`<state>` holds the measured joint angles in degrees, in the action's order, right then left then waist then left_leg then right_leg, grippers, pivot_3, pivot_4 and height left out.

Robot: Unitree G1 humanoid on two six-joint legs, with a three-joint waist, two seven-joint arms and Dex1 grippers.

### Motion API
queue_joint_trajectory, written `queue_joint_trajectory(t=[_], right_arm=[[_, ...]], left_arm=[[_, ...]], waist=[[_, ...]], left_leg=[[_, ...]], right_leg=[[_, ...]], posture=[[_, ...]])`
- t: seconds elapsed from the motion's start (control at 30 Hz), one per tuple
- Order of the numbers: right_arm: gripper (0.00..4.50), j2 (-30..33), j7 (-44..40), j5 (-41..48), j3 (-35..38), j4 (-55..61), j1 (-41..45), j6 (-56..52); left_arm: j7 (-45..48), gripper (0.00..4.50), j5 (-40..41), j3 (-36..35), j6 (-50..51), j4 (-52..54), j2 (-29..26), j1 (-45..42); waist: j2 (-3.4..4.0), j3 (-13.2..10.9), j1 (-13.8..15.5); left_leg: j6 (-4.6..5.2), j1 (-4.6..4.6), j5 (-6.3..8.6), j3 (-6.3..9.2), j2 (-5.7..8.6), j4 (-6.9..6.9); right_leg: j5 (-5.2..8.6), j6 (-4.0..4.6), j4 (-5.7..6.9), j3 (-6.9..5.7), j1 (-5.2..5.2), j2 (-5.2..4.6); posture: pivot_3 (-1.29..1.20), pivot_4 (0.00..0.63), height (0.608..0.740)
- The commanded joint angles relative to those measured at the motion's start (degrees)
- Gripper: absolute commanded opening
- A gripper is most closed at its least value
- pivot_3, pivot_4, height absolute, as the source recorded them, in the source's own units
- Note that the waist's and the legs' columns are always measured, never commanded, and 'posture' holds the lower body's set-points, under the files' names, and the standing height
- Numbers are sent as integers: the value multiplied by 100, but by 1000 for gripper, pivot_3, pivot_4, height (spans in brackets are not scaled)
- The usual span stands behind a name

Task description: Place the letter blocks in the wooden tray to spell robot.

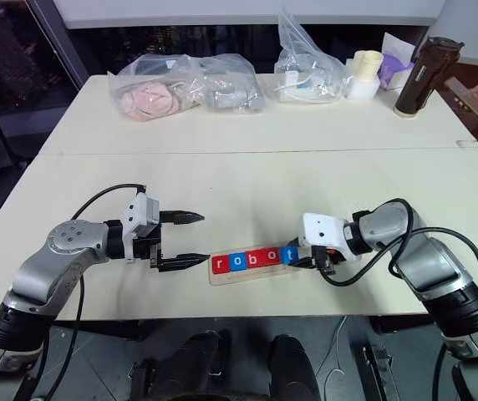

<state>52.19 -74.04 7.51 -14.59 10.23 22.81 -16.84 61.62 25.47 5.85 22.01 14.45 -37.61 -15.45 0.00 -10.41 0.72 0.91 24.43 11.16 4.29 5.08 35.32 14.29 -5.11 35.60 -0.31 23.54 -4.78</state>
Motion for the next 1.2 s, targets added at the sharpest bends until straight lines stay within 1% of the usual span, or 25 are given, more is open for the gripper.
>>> queue_joint_trajectory(t=[0.03,0.37,0.77,0.83,0.87,0.93,0.97,1.0,1.2], right_arm=[[1127,-36,-6,-110,-25,-22,150,174],[1127,-46,-76,-247,-53,-258,260,335],[1127,-160,-127,-286,-131,-216,304,281],[2194,-147,-125,-295,-136,-229,295,305],[2612,-146,-125,-295,-139,-227,296,303],[3597,-140,-131,-285,-135,-197,294,294],[4264,-139,-128,-283,-132,-180,297,278],[4478,-140,-123,-270,-120,-142,307,258],[4478,-181,-44,-211,-39,-99,390,168]], left_arm=[[-39,4500,32,-125,-53,219,-41,27],[-94,4500,44,-114,-49,298,-43,89],[-70,4500,28,-102,-53,257,-43,26],[-72,4500,27,-101,-52,257,-41,22],[-69,4500,26,-101,-56,251,-41,21],[-66,4500,25,-101,-61,243,-40,19],[-65,4500,26,-101,-62,243,-40,19],[-67,4500,25,-101,-63,244,-37,20],[-86,4500,22,-68,-46,239,-3,-8]], waist=[[0,0,1],[0,0,2],[0,0,3],[0,0,3],[0,0,2],[0,0,2],[0,0,1],[0,0,2],[0,0,1]], left_leg=[[0,0,0,0,0,0],[1,0,-1,0,0,0],[2,-1,-2,0,0,2],[2,-1,-2,0,0,2],[2,-1,-2,0,0,2],[1,-1,-1,0,0,3],[2,-1,-2,0,0,3],[1,-1,-2,0,0,3],[1,-1,-2,0,0,6]], right_leg=[[0,0,0,0,0,0],[-1,-1,1,0,0,1],[-1,-1,8,0,1,1],[-1,0,8,0,1,1],[-1,0,8,0,1,1],[-1,0,9,0,1,1],[-1,0,11,0,2,1],[-1,0,12,0,2,1],[0,0,21,0,5,1]], posture=[[0,150,738],[0,150,738],[0,150,738],[0,150,738],[0,150,738],[0,150,738],[0,150,738],[0,150,738],[0,150,738]])
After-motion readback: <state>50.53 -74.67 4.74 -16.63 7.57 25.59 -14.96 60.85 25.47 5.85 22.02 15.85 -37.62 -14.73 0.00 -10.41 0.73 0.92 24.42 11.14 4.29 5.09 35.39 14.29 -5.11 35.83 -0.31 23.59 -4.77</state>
